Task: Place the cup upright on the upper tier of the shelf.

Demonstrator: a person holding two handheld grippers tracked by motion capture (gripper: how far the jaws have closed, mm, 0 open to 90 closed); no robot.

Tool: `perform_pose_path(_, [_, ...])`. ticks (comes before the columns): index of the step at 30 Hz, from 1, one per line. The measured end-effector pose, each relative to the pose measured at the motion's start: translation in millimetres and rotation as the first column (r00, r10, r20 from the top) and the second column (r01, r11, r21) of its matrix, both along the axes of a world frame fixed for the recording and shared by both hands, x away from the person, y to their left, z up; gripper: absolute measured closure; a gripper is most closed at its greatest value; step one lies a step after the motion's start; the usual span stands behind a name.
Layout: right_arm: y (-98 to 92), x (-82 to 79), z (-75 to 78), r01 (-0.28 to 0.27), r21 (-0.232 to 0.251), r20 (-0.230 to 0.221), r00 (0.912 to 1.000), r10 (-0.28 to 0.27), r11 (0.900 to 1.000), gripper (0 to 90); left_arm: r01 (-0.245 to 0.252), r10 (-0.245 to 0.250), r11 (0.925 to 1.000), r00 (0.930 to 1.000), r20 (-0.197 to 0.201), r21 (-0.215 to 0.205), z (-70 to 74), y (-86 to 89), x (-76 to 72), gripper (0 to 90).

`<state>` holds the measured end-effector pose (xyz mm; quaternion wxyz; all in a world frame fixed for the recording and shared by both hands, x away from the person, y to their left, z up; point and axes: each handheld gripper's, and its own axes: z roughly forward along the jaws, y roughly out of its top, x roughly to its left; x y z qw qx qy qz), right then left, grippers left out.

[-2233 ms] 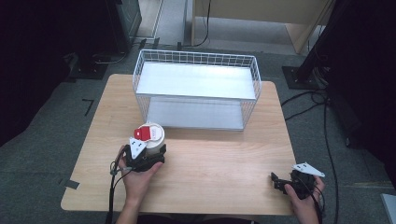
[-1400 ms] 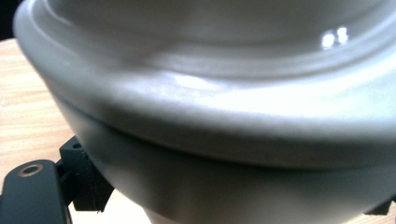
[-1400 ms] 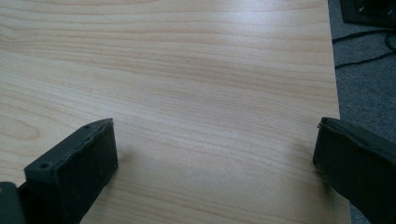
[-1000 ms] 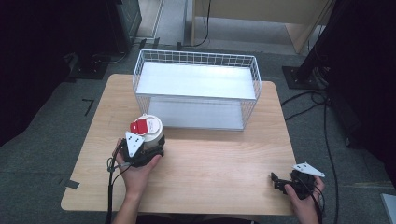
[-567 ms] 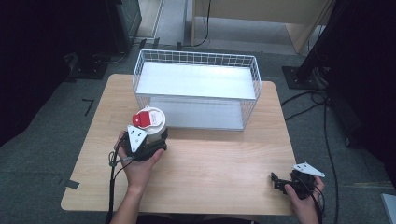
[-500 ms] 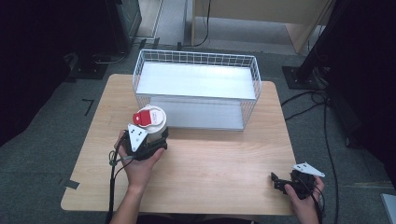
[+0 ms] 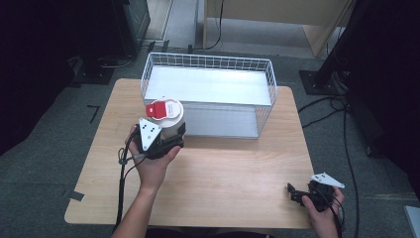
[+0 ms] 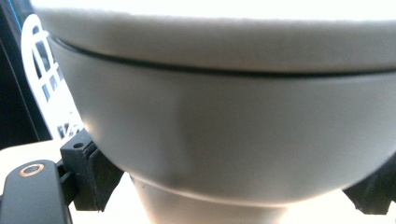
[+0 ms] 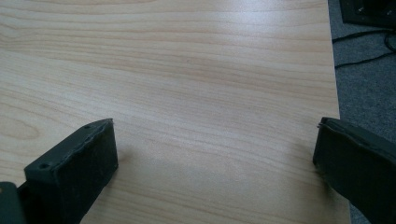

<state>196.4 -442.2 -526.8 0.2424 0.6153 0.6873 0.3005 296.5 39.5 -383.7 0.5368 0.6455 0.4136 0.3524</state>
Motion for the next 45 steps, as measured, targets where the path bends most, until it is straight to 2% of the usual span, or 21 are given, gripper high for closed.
perform_pose_path(7, [-0.5, -0.2, 0.1, 0.0, 0.003, 0.0, 1.0, 0.0, 1.0, 0.0, 0.016, -0.017, 0.9997, 0.9995, 0.026, 0.016, 15.3, -9.3, 7.7, 10.2])
perform_pose_path(13, [0.3, 0.0, 0.0, -0.005, 0.0, 0.0, 1.0, 0.005, 1.0, 0.0, 0.036, -0.038, 0.9988, 0.9969, 0.068, 0.034, 34.4, -23.7, 16.7, 10.2])
perform_pose_path(26, [0.7, 0.0, 0.0, -0.014, -0.008, -0.001, 0.9999, 0.014, 1.0, 0.0, 0.058, -0.058, 0.9983, 0.9956, 0.074, 0.011, 53.7, -40.2, 36.0, 10.2])
perform_pose_path(35, [0.9, 0.1, -0.1, -0.015, -0.011, 0.0, 0.9999, 0.015, 1.0, 0.0, 0.066, -0.068, 0.9976, 0.994, 0.085, 0.024, 66.9, -48.8, 51.9, 10.3])
perform_pose_path(45, [0.9, 0.1, -0.1, -0.016, -0.011, 0.0, 0.9999, 0.016, 1.0, 0.0, 0.065, -0.066, 0.9977, 0.9935, 0.093, 0.019, 76.5, -56.7, 71.2, 10.3])
